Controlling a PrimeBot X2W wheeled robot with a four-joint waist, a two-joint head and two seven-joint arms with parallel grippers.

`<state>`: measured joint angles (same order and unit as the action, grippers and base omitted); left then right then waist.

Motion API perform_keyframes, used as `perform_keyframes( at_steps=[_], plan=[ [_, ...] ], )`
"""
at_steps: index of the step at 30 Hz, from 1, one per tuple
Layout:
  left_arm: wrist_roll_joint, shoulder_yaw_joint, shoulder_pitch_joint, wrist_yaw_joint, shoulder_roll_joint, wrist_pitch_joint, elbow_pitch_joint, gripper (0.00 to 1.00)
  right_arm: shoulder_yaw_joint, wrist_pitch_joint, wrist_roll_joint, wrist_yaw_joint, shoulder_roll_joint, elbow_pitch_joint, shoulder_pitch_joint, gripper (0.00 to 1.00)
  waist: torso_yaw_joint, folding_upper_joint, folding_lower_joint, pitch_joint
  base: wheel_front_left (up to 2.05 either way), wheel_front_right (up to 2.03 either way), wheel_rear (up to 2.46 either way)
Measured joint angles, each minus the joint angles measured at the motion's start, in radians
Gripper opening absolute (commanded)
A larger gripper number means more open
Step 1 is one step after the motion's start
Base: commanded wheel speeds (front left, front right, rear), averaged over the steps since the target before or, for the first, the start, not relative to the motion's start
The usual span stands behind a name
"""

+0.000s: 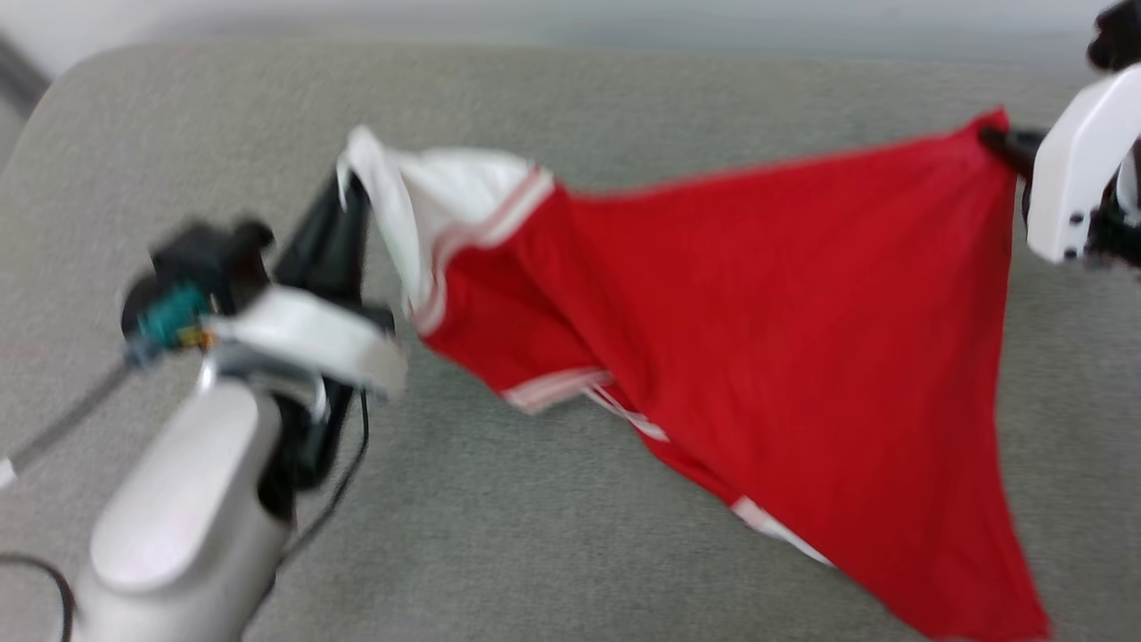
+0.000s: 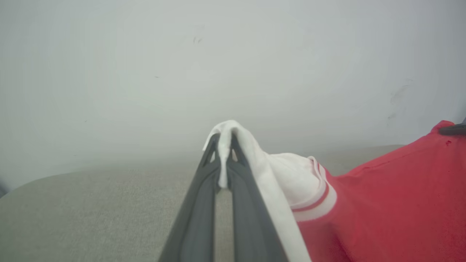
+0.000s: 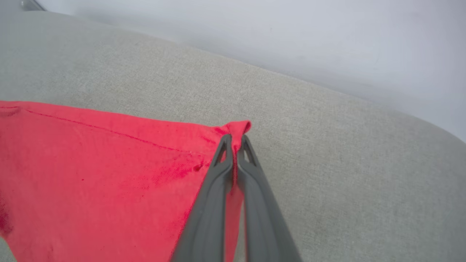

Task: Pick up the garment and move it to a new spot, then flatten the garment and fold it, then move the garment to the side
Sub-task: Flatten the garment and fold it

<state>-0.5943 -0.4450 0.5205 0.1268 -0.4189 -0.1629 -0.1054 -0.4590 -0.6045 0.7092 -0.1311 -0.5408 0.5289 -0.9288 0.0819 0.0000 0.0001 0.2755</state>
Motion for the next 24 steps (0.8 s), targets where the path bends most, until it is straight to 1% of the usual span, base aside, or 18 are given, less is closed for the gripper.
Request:
perform_keyframes(
  at_steps=[5, 10, 13, 18, 24],
  plan=[
    [-0.010, 0.021, 0.205, -0.040, 0.017, 0.028, -0.127, 0.00, 0.034, 0.127, -0.043, 0.000, 0.035, 0.053, -0.075, 0.00, -0.051, 0.0000, 0.0000, -0.039, 0.00, 0.00, 0.00],
    [-0.007, 0.036, 0.429, -0.071, 0.048, 0.014, -0.292, 0.00, 0.069, 0.212, -0.070, 0.000, 0.070, 0.115, -0.174, 0.00, -0.095, 0.0000, -0.0001, -0.045, 0.00, 0.00, 0.00],
    [0.002, 0.052, 0.569, -0.083, 0.062, -0.010, -0.388, 0.00, 0.087, 0.264, -0.091, 0.000, 0.080, 0.138, -0.263, 0.00, -0.109, 0.0000, 0.0000, -0.018, 0.00, 0.00, 0.00],
    [0.028, 0.071, 0.813, -0.083, 0.079, -0.040, -0.505, 0.00, 0.121, 0.363, -0.124, 0.000, 0.081, 0.155, -0.437, 0.00, -0.123, 0.0000, 0.0000, 0.053, 0.00, 0.00, 0.00],
    [0.085, 0.071, 1.076, -0.089, 0.068, -0.067, -0.591, 0.00, 0.137, 0.451, -0.155, 0.000, 0.072, 0.147, -0.620, 0.00, -0.133, 0.0000, 0.0001, 0.159, 0.00, 0.00, 0.00]
  ],
)
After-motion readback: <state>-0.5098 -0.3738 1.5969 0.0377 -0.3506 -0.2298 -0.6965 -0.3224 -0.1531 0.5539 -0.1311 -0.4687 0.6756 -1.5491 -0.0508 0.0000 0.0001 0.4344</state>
